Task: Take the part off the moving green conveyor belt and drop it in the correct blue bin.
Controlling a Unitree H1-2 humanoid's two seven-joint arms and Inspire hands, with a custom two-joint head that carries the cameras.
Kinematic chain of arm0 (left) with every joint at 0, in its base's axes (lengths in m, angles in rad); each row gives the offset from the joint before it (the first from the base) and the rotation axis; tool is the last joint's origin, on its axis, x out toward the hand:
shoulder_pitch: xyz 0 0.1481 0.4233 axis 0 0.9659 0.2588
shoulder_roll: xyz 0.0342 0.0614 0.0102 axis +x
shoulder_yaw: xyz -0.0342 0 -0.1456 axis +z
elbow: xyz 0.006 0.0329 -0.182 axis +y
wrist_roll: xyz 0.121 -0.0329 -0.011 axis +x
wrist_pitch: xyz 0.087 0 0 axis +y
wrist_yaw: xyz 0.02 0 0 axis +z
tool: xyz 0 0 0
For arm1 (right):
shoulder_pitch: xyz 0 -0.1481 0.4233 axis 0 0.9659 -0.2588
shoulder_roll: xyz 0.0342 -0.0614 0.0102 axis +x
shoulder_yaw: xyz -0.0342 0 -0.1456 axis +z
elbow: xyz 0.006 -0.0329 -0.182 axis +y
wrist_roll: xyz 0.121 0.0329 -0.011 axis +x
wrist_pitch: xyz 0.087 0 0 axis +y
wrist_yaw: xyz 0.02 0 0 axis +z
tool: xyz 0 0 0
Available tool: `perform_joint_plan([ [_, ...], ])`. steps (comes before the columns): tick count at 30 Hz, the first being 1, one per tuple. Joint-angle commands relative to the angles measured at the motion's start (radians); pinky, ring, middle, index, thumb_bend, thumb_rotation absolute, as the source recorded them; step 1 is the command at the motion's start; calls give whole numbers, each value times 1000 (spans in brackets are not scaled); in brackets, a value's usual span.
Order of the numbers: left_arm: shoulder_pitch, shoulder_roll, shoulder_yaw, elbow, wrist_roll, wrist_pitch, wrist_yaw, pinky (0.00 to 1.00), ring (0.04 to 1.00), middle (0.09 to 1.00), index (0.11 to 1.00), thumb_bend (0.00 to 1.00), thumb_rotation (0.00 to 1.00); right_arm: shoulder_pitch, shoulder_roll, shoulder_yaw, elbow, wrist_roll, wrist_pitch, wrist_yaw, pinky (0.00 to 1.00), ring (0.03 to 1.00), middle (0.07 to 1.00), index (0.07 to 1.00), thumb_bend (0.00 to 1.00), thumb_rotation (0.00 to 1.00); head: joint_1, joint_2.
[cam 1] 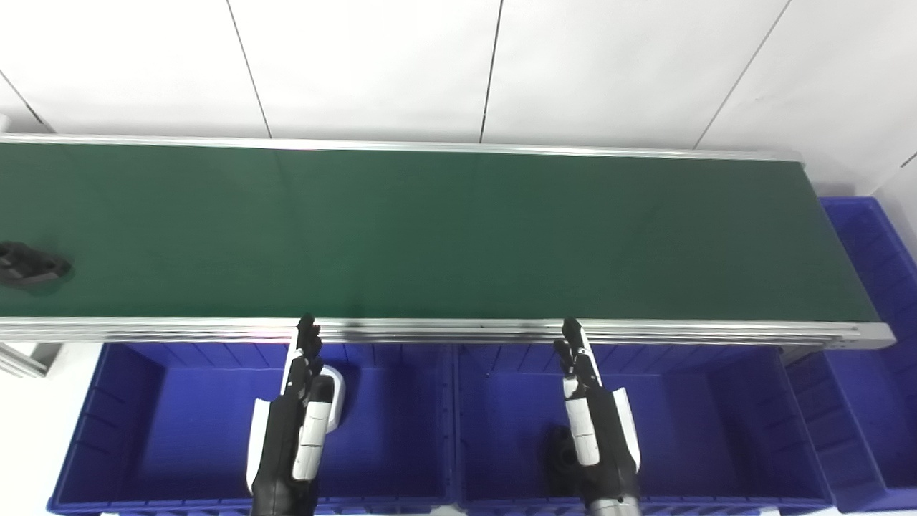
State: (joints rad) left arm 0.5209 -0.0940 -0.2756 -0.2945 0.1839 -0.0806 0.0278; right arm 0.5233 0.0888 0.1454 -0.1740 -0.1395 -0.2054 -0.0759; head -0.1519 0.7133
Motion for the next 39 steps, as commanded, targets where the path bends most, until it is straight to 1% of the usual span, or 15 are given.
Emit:
perform_joint_plan([
  [1, -8, -30, -33, -7, 28, -46, 12, 1000, 1000, 1000, 1000, 614, 990, 6, 3, 1, -14, 1, -64, -6, 1000, 980, 1000, 991, 822, 1000, -2, -1],
  [4, -14, -28, -31, -5, 37, -53, 16, 1000, 1000, 1000, 1000, 606, 992, 8, 2, 2, -10, -6, -73, -9, 1000, 979, 1000, 988, 822, 1000, -4, -2],
  [9, -21, -28, -23, 5, 42, -68, 25, 1000, 1000, 1000, 1000, 623, 984, 6, 1, 6, 0, -18, -96, -11, 1000, 980, 1000, 992, 815, 1000, -14, -5],
  [16, -28, -21, -20, 12, 39, -60, 21, 1000, 1000, 1000, 1000, 619, 1000, 6, 5, 9, 10, -24, -112, -14, 1000, 976, 1000, 988, 814, 1000, -22, -11],
  [22, -28, -18, -21, 14, 40, -58, 19, 1000, 1000, 1000, 1000, 620, 1000, 6, 8, 9, 11, -40, -110, -21, 997, 968, 997, 986, 805, 1000, -23, -14],
  [26, -27, -18, -22, 16, 34, -58, 17, 1000, 1000, 1000, 1000, 603, 1000, 6, 7, 10, 16, -41, -115, -23, 997, 970, 999, 988, 801, 1000, -25, -15],
  [36, -24, -12, -34, 21, 47, -66, 14, 1000, 1000, 1000, 1000, 617, 1000, 8, 9, 10, 17, -40, -117, -26, 987, 964, 995, 983, 774, 993, -23, -16],
  [39, -23, -9, -37, 19, 49, -60, 14, 1000, 999, 1000, 1000, 616, 1000, 7, 7, 10, 18, -37, -118, -24, 988, 965, 996, 983, 779, 988, -23, -16],
])
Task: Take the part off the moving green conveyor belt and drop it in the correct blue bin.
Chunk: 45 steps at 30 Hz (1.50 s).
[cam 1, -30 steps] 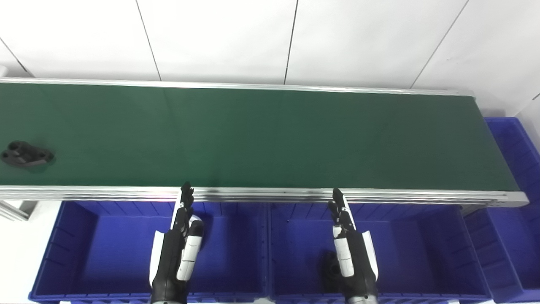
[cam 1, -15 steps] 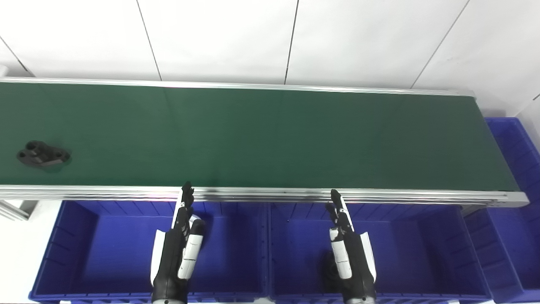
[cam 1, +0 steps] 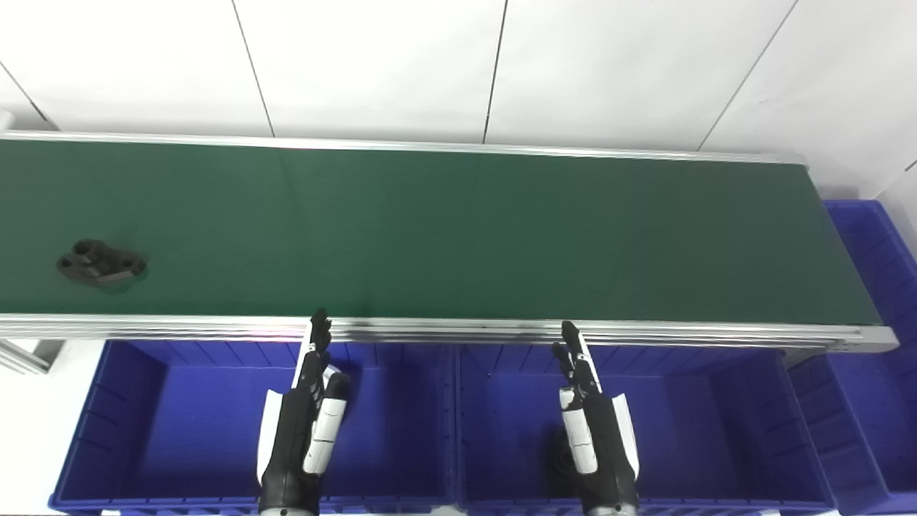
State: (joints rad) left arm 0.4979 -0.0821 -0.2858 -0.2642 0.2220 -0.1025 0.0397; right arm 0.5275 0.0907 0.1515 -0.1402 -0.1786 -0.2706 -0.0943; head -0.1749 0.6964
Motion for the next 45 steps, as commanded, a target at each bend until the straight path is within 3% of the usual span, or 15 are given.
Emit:
perform_joint_plan([
  [1, 0, -21, -27, -11, 9, -38, 2, 1000, 998, 1000, 1000, 611, 1000, 3, 4, 5, -16, 3, -53, -5, 988, 965, 997, 983, 778, 987, -3, 0],
  [20, -3, -19, -33, -5, 6, -29, 1, 1000, 1000, 1000, 1000, 586, 1000, -1, -7, 11, -6, 29, -58, 8, 1000, 973, 1000, 996, 740, 932, 0, -18],
  [29, -5, -28, -42, 54, 15, -72, 14, 1000, 993, 1000, 1000, 569, 1000, -9, -25, 2, 47, 71, -98, 12, 1000, 982, 1000, 1000, 758, 894, 68, -116],
  [34, -15, -36, -45, 90, 21, -92, 17, 989, 976, 1000, 1000, 446, 978, -24, -44, -5, 83, 103, -120, 28, 1000, 990, 1000, 1000, 756, 879, 115, -161],
  [45, -39, -64, -60, 147, 40, -101, 38, 903, 943, 1000, 1000, 489, 888, -64, -89, -26, 167, 145, -189, 63, 1000, 1000, 1000, 1000, 774, 803, 180, -206],
])
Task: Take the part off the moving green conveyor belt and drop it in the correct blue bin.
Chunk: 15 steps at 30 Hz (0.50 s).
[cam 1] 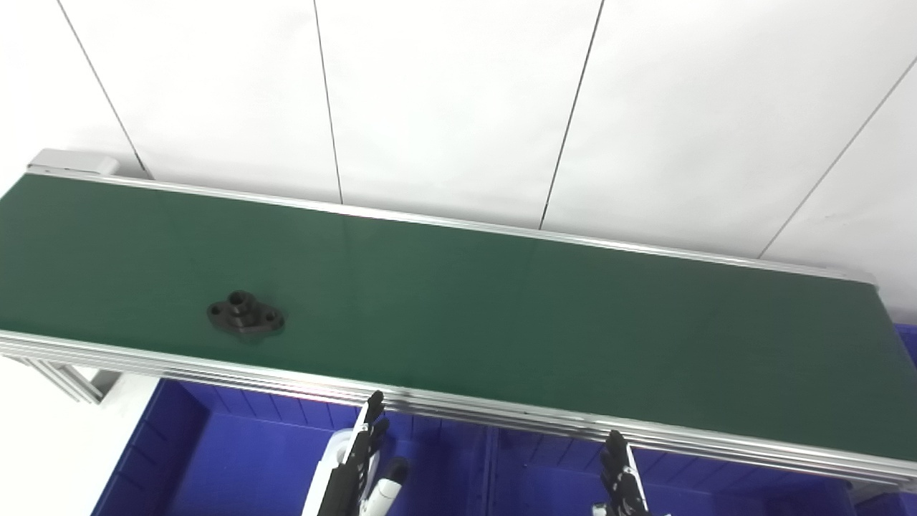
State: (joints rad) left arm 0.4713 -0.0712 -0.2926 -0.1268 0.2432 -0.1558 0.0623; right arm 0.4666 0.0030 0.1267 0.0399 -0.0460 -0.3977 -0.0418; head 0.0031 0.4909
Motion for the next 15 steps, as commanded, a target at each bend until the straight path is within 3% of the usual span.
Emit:
perform_joint_plan([
  [1, -15, -77, -55, 15, 21, -52, 19, 899, 942, 999, 1000, 490, 885, -5, -3, -4, -8, 12, -65, 11, 1000, 1000, 1000, 1000, 774, 802, 6, -4],
  [10, -26, -95, -66, 51, 41, -80, 54, 865, 920, 975, 994, 510, 848, -8, -11, -21, 2, 15, -62, 18, 1000, 1000, 1000, 1000, 783, 797, 35, -3],
  [15, -24, -101, -70, 55, 42, -75, 57, 865, 913, 963, 982, 572, 834, -8, -13, -27, 6, 18, -64, 22, 1000, 1000, 1000, 1000, 759, 790, 43, -15],
])
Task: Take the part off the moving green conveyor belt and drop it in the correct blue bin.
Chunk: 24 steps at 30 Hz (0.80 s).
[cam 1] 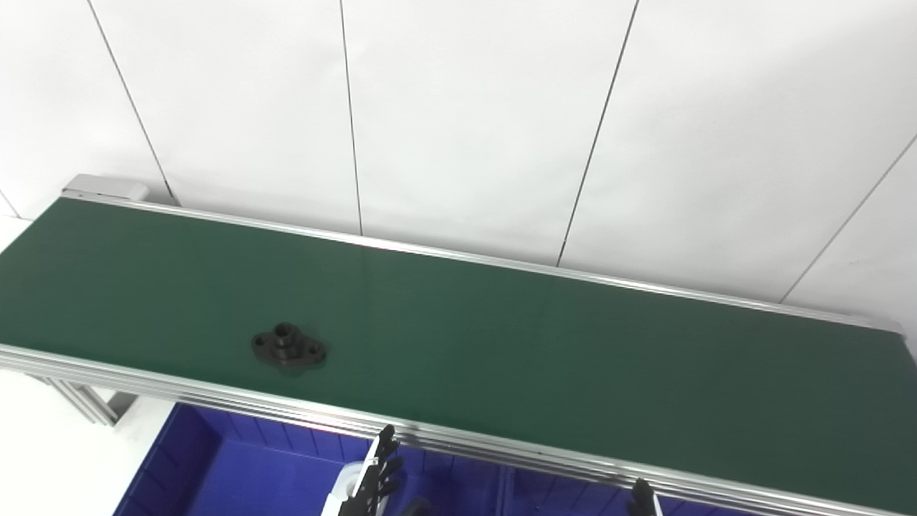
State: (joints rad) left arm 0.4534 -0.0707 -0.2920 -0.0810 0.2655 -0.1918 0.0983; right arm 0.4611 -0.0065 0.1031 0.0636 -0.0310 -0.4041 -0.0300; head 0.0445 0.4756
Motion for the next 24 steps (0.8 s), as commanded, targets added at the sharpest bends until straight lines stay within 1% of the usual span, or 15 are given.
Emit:
perform_joint_plan([
  [1, -6, -101, -71, 11, 22, -40, 21, 865, 912, 963, 982, 575, 834, 0, -5, -4, -21, -2, -56, 9, 1000, 1000, 1000, 1000, 757, 790, 3, -3],
  [5, -5, -100, -73, 5, 16, -32, 15, 850, 908, 965, 988, 577, 834, -1, -6, -4, -22, -14, -61, 4, 1000, 999, 1000, 1000, 743, 795, 3, 2],
  [6, -4, -100, -73, 2, 12, -30, 13, 853, 911, 967, 990, 577, 832, -1, -6, -4, -23, -22, -62, 0, 1000, 993, 1000, 1000, 733, 797, -1, 10],
  [7, -4, -100, -73, 0, 8, -29, 11, 843, 911, 969, 991, 579, 830, 0, -6, -4, -26, -35, -63, -6, 1000, 983, 1000, 1000, 709, 790, -1, 10],
  [8, -4, -100, -73, -3, 6, -27, 9, 842, 912, 968, 991, 583, 829, 1, -3, -6, -37, -64, -64, -21, 1000, 957, 997, 1000, 698, 781, -5, 18],
  [10, -3, -100, -72, -9, 5, -23, 8, 843, 912, 967, 990, 585, 829, 5, 1, -5, -61, -115, -65, -51, 1000, 943, 995, 1000, 696, 774, -11, 22],
  [11, -3, -99, -72, -11, 5, -21, 8, 847, 912, 966, 990, 589, 828, 7, 1, -3, -71, -136, -65, -64, 975, 922, 974, 1000, 727, 710, -12, 23],
  [12, -4, -96, -71, -14, 7, -21, 7, 849, 911, 966, 990, 590, 828, 3, -10, 6, -91, -204, -65, -102, 967, 915, 967, 1000, 738, 688, -18, 25],
  [14, -6, -92, -70, -16, 11, -20, 6, 853, 909, 963, 989, 580, 831, -4, -27, 19, -120, -303, -66, -162, 918, 852, 921, 989, 762, 577, -28, 28],
  [16, -8, -88, -67, -20, 9, -17, 3, 851, 908, 960, 988, 578, 832, -14, -34, 26, -144, -363, -65, -201, 908, 816, 881, 967, 828, 448, -42, 34],
  [18, -10, -84, -65, -26, 4, -9, -2, 848, 907, 960, 988, 580, 833, -30, -34, 26, -170, -412, -64, -223, 904, 811, 874, 963, 841, 413, -55, 41],
  [19, -10, -82, -65, -29, 3, -6, -4, 845, 907, 960, 989, 571, 832, -39, -32, 24, -181, -431, -63, -229, 883, 801, 862, 950, 869, 347, -55, 41],
  [20, -12, -80, -64, -32, -1, -3, -8, 844, 906, 961, 989, 568, 832, -59, -23, 20, -198, -453, -49, -230, 876, 798, 857, 946, 878, 324, -70, 49],
  [21, -13, -77, -62, -34, -4, 0, -11, 848, 910, 964, 995, 560, 837, -77, -14, 18, -214, -468, -30, -228, 860, 787, 848, 925, 910, 299, -77, 52],
  [24, -16, -69, -60, -37, -11, 2, -20, 865, 918, 971, 1000, 533, 849, -123, 7, 15, -243, -485, 24, -211, 846, 779, 844, 908, 941, 291, -92, 59],
])
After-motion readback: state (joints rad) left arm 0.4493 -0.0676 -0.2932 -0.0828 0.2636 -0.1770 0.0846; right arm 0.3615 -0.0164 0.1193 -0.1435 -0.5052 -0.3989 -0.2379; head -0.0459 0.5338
